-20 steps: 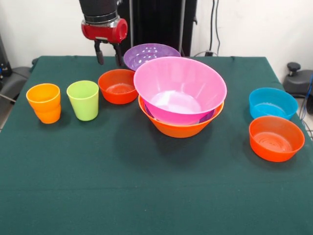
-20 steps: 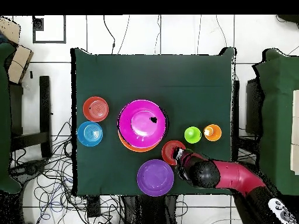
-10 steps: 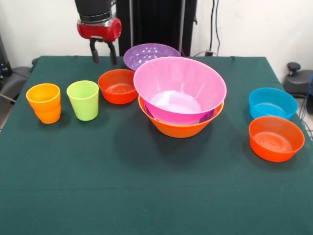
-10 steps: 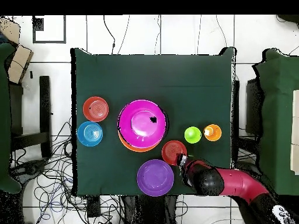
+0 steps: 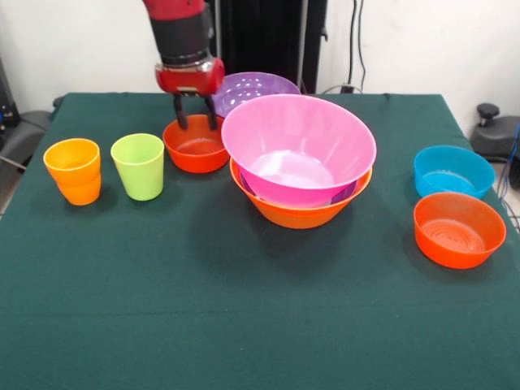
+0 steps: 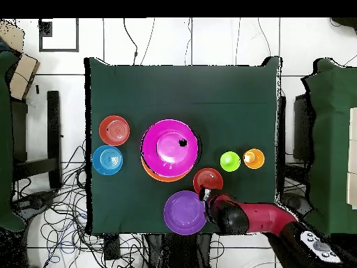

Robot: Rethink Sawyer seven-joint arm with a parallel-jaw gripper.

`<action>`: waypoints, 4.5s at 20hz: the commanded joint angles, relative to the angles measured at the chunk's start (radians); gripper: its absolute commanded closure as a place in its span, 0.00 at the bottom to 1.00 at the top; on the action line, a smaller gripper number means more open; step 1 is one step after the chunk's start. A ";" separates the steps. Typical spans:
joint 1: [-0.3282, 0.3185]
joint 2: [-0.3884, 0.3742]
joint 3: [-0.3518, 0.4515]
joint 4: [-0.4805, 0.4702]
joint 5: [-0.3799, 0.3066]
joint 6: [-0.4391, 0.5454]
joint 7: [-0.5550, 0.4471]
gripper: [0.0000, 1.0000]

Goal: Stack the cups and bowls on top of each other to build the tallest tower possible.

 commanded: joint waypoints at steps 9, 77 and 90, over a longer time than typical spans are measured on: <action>0.023 0.117 -0.009 -0.113 -0.049 -0.055 0.015 0.00; -0.060 0.305 0.001 -0.259 -0.176 -0.079 -0.032 1.00; -0.090 0.167 0.066 -0.138 -0.072 0.067 -0.045 1.00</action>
